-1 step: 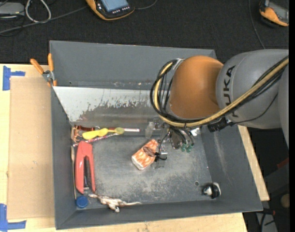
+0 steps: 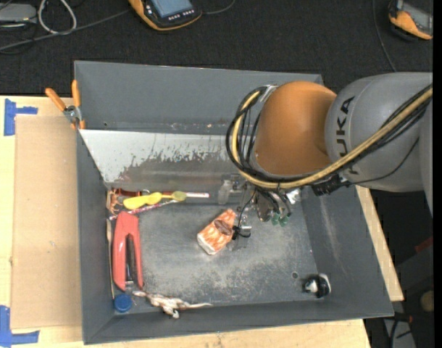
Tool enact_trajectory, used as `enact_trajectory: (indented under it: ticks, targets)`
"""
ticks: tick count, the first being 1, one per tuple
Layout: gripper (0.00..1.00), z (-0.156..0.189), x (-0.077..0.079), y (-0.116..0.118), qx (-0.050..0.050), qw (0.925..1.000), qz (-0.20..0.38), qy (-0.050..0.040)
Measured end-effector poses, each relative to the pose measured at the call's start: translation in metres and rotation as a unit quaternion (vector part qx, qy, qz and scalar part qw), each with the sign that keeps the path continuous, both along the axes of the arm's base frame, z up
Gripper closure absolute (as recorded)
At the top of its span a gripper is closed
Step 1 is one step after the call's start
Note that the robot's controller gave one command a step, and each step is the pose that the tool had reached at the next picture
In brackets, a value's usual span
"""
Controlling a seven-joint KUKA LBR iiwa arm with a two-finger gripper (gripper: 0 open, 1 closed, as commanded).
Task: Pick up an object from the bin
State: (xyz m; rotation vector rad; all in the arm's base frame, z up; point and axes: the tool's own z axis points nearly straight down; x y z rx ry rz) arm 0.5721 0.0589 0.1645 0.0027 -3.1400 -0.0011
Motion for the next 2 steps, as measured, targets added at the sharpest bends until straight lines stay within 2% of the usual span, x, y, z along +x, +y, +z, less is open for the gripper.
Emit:
enact_trajectory:
  ticks: [1, 2]
  targets:
    - [0.00, -0.055, 0.016, -0.019, 0.000, 0.9990, 0.045, -0.0008]
    - [0.00, -0.080, 0.022, -0.050, 0.001, 0.9951, 0.099, -0.0023]
